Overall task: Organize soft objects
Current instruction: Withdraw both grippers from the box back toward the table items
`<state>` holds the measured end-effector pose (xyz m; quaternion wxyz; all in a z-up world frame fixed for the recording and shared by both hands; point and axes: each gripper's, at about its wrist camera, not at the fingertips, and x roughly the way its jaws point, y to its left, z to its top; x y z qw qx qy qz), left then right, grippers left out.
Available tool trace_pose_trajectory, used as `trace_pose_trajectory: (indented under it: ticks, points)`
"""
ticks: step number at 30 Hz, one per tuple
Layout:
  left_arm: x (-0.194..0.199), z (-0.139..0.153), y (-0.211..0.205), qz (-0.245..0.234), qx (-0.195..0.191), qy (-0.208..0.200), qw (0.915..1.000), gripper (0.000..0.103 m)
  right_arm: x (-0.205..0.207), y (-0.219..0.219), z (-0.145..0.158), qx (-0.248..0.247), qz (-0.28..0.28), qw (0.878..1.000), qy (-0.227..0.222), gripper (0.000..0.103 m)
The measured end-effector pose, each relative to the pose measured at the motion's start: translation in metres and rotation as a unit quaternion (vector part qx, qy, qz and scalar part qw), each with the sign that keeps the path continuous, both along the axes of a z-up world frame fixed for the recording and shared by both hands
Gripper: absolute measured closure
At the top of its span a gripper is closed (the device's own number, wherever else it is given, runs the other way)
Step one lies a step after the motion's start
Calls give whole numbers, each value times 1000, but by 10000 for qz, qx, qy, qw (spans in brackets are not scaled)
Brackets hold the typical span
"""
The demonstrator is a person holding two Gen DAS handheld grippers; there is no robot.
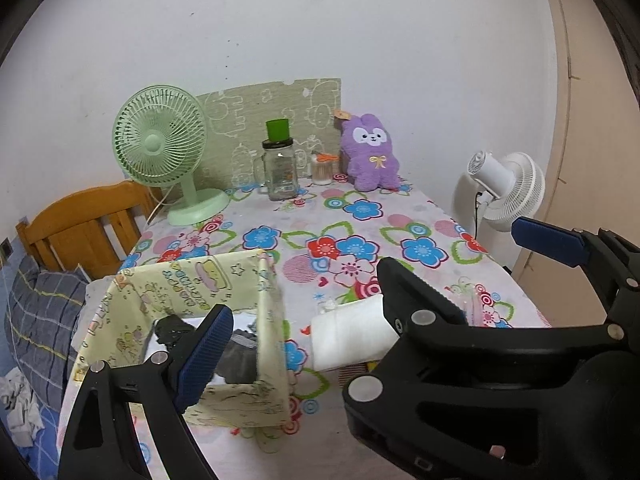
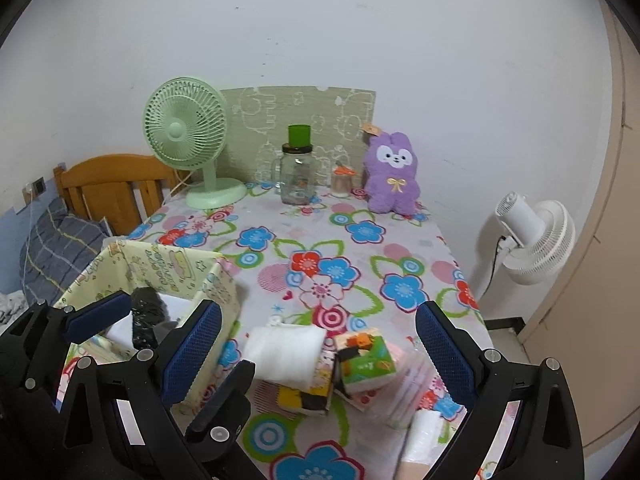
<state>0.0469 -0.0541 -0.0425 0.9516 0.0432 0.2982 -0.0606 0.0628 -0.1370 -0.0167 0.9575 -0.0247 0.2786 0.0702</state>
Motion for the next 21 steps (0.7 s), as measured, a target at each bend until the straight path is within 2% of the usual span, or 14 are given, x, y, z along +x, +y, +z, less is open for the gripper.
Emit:
trace_pose_trajectory:
  ticks: [15, 21]
  points:
    - [-6, -28, -32, -213, -175, 125, 9995, 12, -10, -34, -31, -6, -302, 9994, 138, 4]
    - [-8, -42, -47, -466, -151, 189, 9986, 12, -16, -51, -45, 29, -538, 9984, 172, 4]
